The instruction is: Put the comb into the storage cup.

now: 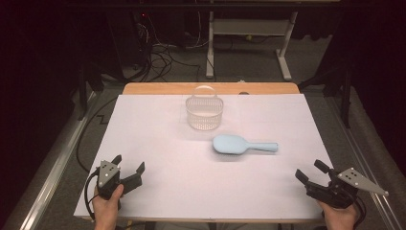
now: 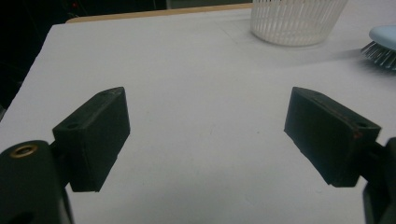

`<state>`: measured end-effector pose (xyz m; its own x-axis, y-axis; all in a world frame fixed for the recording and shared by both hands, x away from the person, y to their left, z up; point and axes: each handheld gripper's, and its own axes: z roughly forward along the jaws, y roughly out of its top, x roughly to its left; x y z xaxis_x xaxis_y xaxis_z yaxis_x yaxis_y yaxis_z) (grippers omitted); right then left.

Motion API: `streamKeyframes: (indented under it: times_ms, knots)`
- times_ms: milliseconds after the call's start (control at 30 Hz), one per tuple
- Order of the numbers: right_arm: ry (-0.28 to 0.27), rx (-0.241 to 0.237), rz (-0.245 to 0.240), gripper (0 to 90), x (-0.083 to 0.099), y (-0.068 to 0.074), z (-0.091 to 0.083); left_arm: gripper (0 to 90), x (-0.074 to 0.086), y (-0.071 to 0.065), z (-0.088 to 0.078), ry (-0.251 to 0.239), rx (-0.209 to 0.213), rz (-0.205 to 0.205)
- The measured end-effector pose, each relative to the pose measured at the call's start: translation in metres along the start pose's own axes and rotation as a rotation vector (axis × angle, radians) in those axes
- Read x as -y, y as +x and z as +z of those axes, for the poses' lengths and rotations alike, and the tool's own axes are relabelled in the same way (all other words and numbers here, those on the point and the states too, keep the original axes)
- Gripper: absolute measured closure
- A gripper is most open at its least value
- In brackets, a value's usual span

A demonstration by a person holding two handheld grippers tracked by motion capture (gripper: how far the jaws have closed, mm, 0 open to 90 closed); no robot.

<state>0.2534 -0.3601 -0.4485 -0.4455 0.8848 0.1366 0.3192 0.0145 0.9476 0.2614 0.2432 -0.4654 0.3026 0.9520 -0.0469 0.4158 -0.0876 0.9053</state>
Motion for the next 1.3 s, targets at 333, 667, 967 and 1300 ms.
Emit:
streamKeyframes:
  times_ms: [333,667,967,1300]
  knots:
    - [0.011,0.000,0.020,16.3,0.000,0.001,0.002,15.1,0.000,0.002,0.000,-0.003,-0.002,-0.015]
    - [-0.007,0.007,0.038,16.3,0.000,0.001,0.000,15.0,0.001,0.002,0.000,-0.003,0.002,-0.020]
    - [-0.061,0.020,0.015,18.2,-0.003,0.006,-0.008,15.0,0.000,0.000,-0.001,-0.011,0.011,-0.006]
    - [-0.074,0.014,0.007,18.4,-0.004,0.006,-0.006,15.0,0.000,-0.001,0.000,-0.011,0.015,-0.005]
